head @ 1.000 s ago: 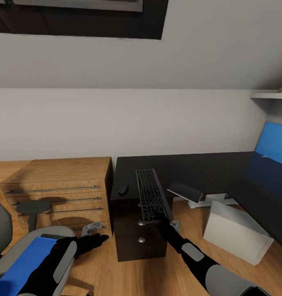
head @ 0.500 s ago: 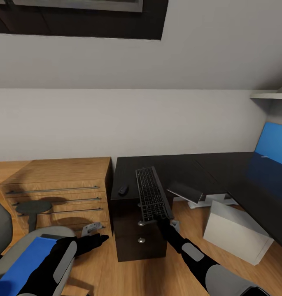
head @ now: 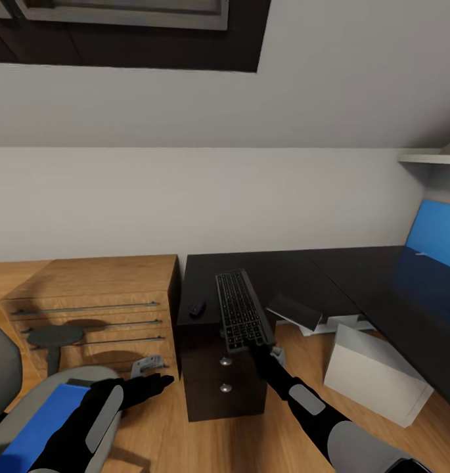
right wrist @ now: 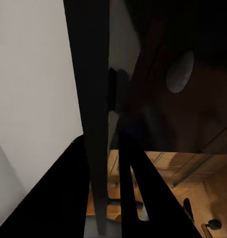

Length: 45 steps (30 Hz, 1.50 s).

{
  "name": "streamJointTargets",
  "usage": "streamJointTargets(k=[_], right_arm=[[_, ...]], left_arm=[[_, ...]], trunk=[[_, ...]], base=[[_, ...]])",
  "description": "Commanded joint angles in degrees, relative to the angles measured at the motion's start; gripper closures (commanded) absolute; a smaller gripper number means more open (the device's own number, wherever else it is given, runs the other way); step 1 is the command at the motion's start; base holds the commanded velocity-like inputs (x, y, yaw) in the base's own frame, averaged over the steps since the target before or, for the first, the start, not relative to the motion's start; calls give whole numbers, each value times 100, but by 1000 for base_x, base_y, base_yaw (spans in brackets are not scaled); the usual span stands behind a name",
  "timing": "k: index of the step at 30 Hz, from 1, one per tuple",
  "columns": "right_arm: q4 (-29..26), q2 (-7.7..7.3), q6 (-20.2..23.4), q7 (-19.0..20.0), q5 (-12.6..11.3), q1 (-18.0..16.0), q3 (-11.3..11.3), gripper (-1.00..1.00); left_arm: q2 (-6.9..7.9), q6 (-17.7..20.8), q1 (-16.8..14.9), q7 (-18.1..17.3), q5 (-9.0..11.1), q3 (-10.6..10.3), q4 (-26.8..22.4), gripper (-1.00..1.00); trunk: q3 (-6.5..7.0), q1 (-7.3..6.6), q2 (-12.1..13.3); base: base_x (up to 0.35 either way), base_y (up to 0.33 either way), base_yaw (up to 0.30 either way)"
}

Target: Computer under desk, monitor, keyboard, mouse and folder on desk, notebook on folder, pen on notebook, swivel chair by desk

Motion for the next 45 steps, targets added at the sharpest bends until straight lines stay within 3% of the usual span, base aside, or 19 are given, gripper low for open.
streamJointTargets(k=[1,9,15,20,25,27,31,36,42,45], right_arm=[[-35,-4,43,19,-73,-6,22,100],[-638,-41,43,5,-59,16,14,100],[-780,-56,43,-3,-59,20,14,100],[-1004,-148,43,-38,-65,44,20,100],[-1915,-357,43,-538,-64,336,21,100],[-3193,-547,25,-1201,-54,908,15,100],[-4467,-866,-188,-2165,-57,1439,13,100],[-4897,-1008,-389,-2471,-59,1556,6,100],[-5157,-1126,-379,-2530,3,1572,12,100],[-5176,-1286,-368,-2517,-9,1575,13,100]], left_arm=[[3,19,-3,-15,-11,-7,-4,-100],[3,19,-3,16,-8,-15,20,-100],[-11,19,-3,327,-19,-20,89,-100],[-15,19,-3,385,-19,-24,99,-100],[-22,19,-3,409,-20,-34,101,-100],[-23,19,-3,418,-20,-120,101,-100],[-24,19,-3,423,-20,-203,108,-100],[-24,19,-3,424,-16,-223,115,-100],[-24,17,-3,408,-12,-224,140,-100],[-27,12,-3,396,-12,-226,233,-100]], trunk=[[12,-23,38],[156,-199,359],[264,-330,600],[354,-440,800],[443,-550,1001],[479,-594,1081],[551,-682,1242],[587,-726,1322],[587,-726,1322],[587,-726,1322]], base=[[0,0,0],[0,0,0],[0,0,0],[-79,-1,0],[-298,-74,0],[-331,-106,0],[-317,-114,0],[-83,-31,0],[-6,-2,0],[0,0,0]])
